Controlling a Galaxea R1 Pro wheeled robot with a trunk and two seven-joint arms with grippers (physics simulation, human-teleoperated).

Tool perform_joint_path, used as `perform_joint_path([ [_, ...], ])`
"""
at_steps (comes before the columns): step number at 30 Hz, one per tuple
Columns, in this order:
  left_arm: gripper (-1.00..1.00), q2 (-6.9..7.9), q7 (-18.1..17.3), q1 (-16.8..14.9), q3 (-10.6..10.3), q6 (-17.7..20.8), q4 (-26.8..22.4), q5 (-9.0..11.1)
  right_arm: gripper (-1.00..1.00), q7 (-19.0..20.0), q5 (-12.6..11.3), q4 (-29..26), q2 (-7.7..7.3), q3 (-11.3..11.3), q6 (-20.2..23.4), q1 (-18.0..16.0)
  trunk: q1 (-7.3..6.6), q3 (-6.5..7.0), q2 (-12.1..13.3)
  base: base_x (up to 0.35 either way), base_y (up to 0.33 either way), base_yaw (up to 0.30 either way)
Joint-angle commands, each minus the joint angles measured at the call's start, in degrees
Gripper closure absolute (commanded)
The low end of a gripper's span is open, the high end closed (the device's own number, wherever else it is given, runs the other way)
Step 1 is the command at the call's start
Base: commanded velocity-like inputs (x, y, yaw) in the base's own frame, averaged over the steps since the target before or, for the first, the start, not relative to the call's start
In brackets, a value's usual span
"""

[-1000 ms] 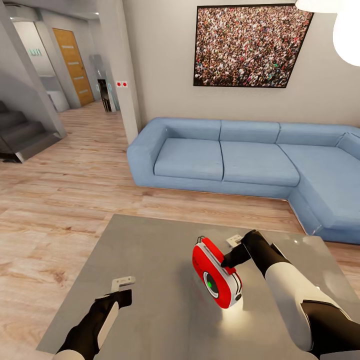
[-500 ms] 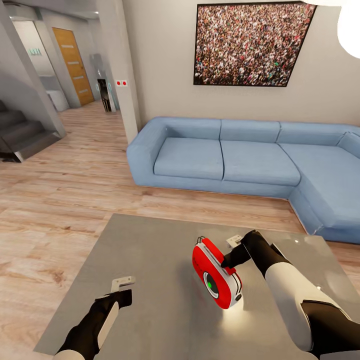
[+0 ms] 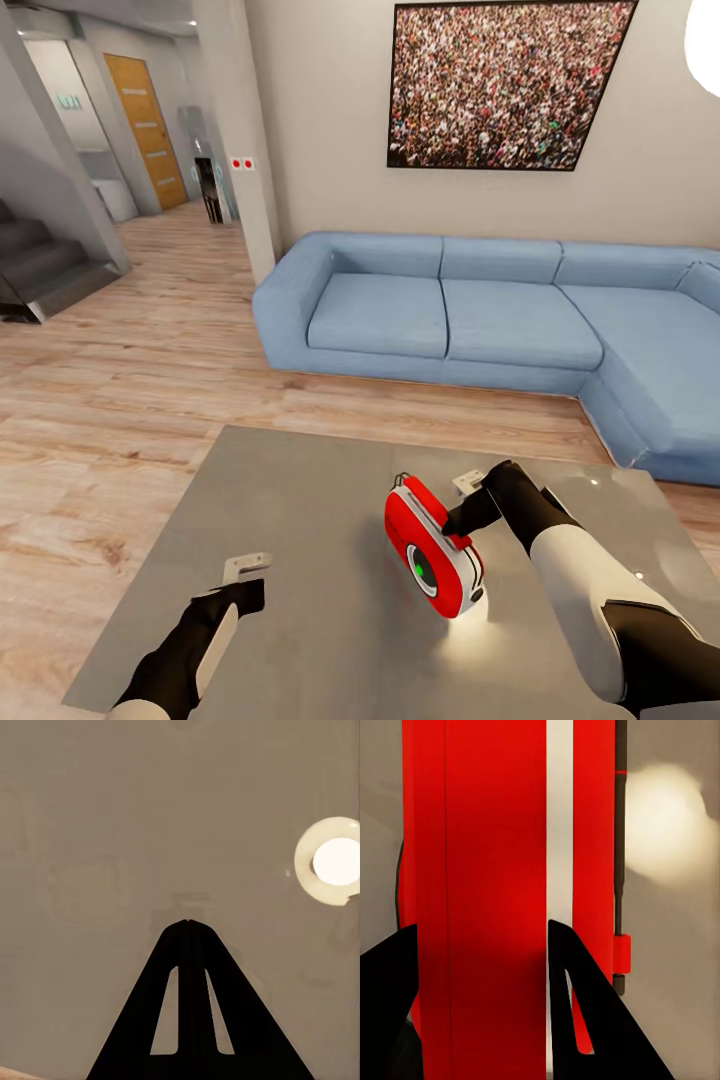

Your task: Turn on the radio receiver that's on the table in the living room.

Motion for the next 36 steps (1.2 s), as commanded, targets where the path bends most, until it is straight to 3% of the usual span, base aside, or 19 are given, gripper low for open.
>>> perform_joint_path([
  [1, 1.0, 0.0, -0.01, 0.0, 0.0, 0.0, 0.0, 0.0, 1.0, 0.02, -0.28, 0.0, 0.0, -0.05, 0.08, -0.01, 0.22, -0.18, -0.42, 0.0, 0.0, 0.0],
  [13, 1.0, 0.0, -0.02, 0.0, 0.0, -0.01, 0.0, 0.0, 1.0, -0.22, -0.28, 0.57, 0.0, -0.03, 0.1, -0.01, 2.86, -2.34, -5.23, 0.0, 0.0, 0.0],
  [20, 1.0, 0.0, -0.03, 0.0, 0.0, 0.0, 0.0, 0.0, 1.0, -0.25, -0.21, 0.58, 0.0, -0.03, 0.1, -0.02, 2.86, -2.34, -5.23, 0.0, 0.0, 0.0],
  [36, 1.0, 0.0, -0.03, 0.0, 0.0, 0.0, 0.0, 0.0, 1.0, -0.25, -0.16, 0.58, 0.0, -0.03, 0.13, -0.01, 6.37, -5.21, -11.65, 0.0, 0.0, 0.0],
])
